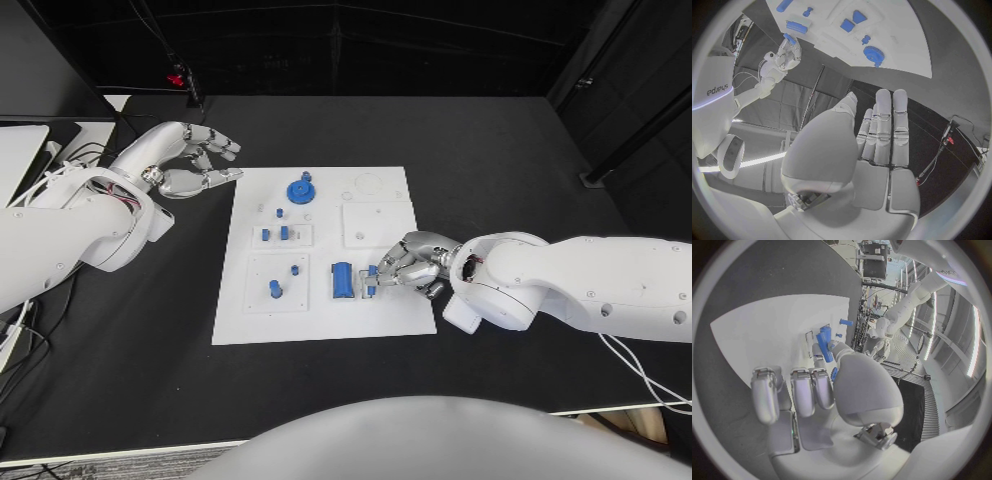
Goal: Assemble the parts on the task board
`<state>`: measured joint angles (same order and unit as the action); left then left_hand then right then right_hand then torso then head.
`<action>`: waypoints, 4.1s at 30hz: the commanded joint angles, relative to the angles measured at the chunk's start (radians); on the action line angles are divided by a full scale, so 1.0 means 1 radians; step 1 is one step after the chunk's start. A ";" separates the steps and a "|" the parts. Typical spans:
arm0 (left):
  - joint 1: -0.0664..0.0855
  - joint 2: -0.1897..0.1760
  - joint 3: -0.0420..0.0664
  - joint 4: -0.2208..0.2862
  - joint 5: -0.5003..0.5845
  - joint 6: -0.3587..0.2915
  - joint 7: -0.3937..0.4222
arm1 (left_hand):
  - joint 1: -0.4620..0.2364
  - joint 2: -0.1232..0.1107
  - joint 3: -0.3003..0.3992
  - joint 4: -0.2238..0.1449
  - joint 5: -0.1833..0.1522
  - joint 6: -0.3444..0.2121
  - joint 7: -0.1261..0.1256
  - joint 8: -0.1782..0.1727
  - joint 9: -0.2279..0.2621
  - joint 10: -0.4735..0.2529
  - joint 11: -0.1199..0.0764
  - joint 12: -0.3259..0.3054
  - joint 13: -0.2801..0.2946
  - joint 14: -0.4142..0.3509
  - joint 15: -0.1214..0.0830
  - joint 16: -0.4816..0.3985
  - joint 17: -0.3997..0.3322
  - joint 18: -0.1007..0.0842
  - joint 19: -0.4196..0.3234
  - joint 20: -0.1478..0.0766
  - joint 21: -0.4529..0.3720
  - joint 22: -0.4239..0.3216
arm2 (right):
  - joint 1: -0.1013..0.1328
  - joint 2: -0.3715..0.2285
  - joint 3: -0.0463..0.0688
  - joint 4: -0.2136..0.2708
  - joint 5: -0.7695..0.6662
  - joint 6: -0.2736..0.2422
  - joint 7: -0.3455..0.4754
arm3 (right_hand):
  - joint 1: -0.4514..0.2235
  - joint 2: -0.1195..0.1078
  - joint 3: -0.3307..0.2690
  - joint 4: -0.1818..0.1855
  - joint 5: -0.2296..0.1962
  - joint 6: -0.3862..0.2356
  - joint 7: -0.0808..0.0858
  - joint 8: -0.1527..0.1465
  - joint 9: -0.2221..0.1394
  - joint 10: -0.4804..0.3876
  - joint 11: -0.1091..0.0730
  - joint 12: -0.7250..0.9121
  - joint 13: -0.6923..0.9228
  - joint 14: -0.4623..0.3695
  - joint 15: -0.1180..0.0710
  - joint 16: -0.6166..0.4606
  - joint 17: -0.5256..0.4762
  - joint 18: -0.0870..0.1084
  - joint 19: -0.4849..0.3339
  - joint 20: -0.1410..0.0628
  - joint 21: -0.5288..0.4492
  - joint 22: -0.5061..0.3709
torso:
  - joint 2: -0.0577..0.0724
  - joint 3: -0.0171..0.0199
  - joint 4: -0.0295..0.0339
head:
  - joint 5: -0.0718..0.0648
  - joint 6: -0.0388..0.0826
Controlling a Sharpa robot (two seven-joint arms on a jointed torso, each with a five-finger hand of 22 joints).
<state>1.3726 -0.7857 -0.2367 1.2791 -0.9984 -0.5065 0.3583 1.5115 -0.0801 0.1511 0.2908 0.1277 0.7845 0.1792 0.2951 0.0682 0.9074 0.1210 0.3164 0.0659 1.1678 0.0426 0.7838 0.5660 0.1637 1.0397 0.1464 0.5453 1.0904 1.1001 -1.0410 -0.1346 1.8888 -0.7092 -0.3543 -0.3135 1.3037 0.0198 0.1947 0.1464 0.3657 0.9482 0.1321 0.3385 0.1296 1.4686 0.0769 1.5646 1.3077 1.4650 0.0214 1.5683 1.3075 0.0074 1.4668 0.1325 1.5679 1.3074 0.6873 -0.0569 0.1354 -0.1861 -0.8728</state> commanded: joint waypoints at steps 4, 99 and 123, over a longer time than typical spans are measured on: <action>0.001 0.001 0.001 0.000 0.005 0.004 -0.001 | 0.001 0.010 -0.006 0.001 0.007 0.004 0.000 -0.004 -0.001 0.006 -0.002 0.005 -0.002 0.007 0.000 -0.005 -0.001 0.016 0.008 -0.001 -0.002 0.001 | 0.001 -0.006 0.000 0.002 0.052 0.002 0.041 | -0.004 -0.001 -0.002 0.002 0.003 0.001 0.004 -0.001 0.002 0.102 -0.006 0.006 0.263 0.106 0.000 0.002 0.263 -0.007 0.104 0.000 0.003 0.263 | 0.000 -0.0010 0.0011 | -0.005 0.000; 0.000 0.007 0.001 -0.005 0.005 0.015 -0.014 | 0.003 0.012 -0.005 0.001 0.009 0.002 0.001 -0.005 -0.001 0.005 -0.002 0.005 -0.002 0.007 0.000 -0.005 -0.002 0.016 0.010 -0.002 -0.004 0.002 | 0.007 0.075 0.002 -0.053 -0.140 0.054 -0.140 | -0.033 -0.010 -0.063 0.044 -0.014 0.009 0.002 0.005 0.009 0.102 -0.007 0.006 0.263 0.106 -0.005 0.002 0.263 -0.007 0.104 -0.004 0.003 0.263 | 0.000 -0.0003 0.0000 | 0.022 0.000; 0.000 0.009 0.001 -0.006 0.005 0.016 -0.018 | 0.004 0.013 -0.005 0.001 0.009 0.002 0.001 -0.005 -0.001 0.005 -0.002 0.005 -0.002 0.007 0.000 -0.005 -0.002 0.016 0.010 -0.002 -0.004 0.002 | 0.008 0.086 0.002 -0.060 -0.142 0.040 -0.139 | -0.016 0.013 -0.167 0.092 -0.016 -0.087 -0.003 0.183 0.094 0.102 -0.013 0.006 0.263 0.106 -0.013 0.002 0.263 -0.007 0.104 -0.013 0.003 0.263 | -0.001 -0.0004 0.0000 | 0.023 0.000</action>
<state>1.3713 -0.7781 -0.2368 1.2731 -0.9983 -0.4927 0.3410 1.5163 -0.0771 0.1511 0.2908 0.1317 0.7845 0.1792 0.2952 0.0681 0.9074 0.1210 0.3164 0.0654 1.1678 0.0426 0.7837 0.5653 0.1636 1.0432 0.1429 0.5453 1.0914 1.1061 -0.9573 -0.1333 1.8267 -0.8490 -0.3026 -0.4601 1.2858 0.0229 0.0354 0.2363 0.3545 0.8697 0.1283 0.5154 0.2208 1.4670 0.0708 1.5646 1.3076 1.4651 0.0139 1.5683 1.3079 0.0073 1.4669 0.1250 1.5679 1.3074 0.6867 -0.0575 0.1357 -0.1622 -0.8728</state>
